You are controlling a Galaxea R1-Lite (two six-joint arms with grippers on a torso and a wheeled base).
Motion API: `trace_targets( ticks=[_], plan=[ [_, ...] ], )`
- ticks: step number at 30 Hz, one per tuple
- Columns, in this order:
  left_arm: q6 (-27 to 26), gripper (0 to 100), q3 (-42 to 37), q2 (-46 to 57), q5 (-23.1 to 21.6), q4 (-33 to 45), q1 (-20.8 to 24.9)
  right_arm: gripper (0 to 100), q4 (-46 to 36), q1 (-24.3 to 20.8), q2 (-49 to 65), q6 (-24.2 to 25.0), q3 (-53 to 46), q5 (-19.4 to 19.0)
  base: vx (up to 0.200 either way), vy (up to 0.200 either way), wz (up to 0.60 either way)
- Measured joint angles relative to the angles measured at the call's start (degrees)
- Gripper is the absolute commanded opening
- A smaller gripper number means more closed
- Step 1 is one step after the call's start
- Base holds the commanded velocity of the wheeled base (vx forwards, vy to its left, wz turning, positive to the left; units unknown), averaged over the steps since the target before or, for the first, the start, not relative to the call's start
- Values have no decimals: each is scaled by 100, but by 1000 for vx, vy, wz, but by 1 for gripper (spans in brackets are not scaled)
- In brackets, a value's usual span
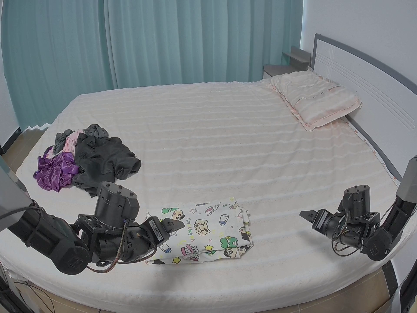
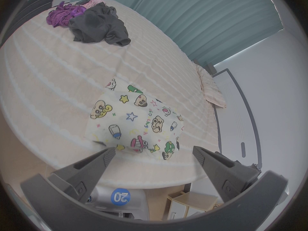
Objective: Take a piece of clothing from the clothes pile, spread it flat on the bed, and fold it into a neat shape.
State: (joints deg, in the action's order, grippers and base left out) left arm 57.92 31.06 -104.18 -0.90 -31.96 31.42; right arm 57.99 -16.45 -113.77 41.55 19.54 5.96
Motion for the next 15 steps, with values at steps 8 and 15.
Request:
trace_targets(
  ticks=[8,15],
  plan=[
    [158,100,-33,143,-141,-11,-55,100,318,-458,-293,-71,182,-39,0,0,0],
    [200,100,-141,173,-213,-217,-91,100,200,-679,-417,-93,402,-372,0,200,0]
  ],
)
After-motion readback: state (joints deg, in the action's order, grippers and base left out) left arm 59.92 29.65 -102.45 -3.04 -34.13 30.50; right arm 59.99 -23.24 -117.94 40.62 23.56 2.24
